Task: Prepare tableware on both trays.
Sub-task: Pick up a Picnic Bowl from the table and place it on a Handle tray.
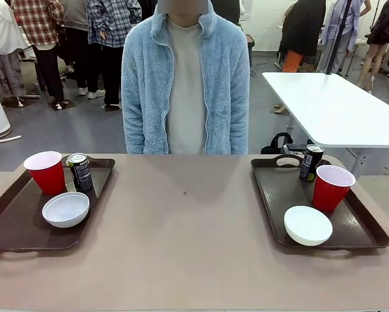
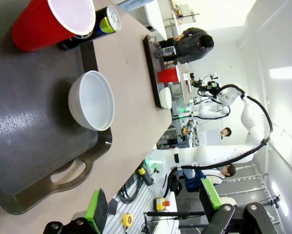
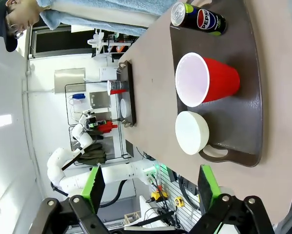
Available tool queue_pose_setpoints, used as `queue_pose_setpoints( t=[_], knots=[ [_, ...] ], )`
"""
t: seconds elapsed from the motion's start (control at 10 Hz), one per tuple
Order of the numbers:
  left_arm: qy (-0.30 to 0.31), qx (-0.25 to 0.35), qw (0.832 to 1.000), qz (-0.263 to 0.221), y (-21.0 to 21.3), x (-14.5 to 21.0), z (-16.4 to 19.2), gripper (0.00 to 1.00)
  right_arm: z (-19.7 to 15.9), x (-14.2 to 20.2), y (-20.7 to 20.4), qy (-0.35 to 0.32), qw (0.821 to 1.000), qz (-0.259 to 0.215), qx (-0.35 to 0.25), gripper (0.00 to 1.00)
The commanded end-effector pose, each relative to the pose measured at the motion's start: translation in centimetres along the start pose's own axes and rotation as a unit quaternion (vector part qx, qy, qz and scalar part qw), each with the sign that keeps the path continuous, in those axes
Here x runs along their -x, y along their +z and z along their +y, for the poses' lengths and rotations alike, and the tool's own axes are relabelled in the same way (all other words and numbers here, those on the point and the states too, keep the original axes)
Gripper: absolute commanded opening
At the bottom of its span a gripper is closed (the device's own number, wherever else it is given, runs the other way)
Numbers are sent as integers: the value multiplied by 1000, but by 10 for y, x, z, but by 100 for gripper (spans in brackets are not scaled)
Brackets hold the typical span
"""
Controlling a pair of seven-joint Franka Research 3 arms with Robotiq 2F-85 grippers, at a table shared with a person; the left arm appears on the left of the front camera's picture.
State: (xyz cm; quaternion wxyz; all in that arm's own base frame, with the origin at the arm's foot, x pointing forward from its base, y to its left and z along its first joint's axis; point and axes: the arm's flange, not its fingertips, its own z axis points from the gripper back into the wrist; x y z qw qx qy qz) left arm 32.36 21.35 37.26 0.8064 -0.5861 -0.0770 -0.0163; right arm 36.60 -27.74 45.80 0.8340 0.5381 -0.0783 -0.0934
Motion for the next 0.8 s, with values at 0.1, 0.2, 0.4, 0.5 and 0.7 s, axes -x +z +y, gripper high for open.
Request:
queue_pose_setpoints(
  t=[0.1,0.2,0.4,0.5,0.7],
  knots=[
    [-1,-2,1000,0,1,2,-1,100,-2,0,-1,0,1000,-6,3,100],
    [-1,-2,1000,0,1,2,-1,100,-2,0,-1,0,1000,-6,3,100],
    [-1,-2,1000,0,1,2,-1,100,-2,0,-1,0,1000,-6,3,100],
    [-1,-2,1000,0,1,2,-1,100,-2,0,-1,0,1000,-6,3,100],
    [-1,-2,1000,0,1,2,-1,100,-2,0,-1,0,1000,-6,3,100]
  ],
)
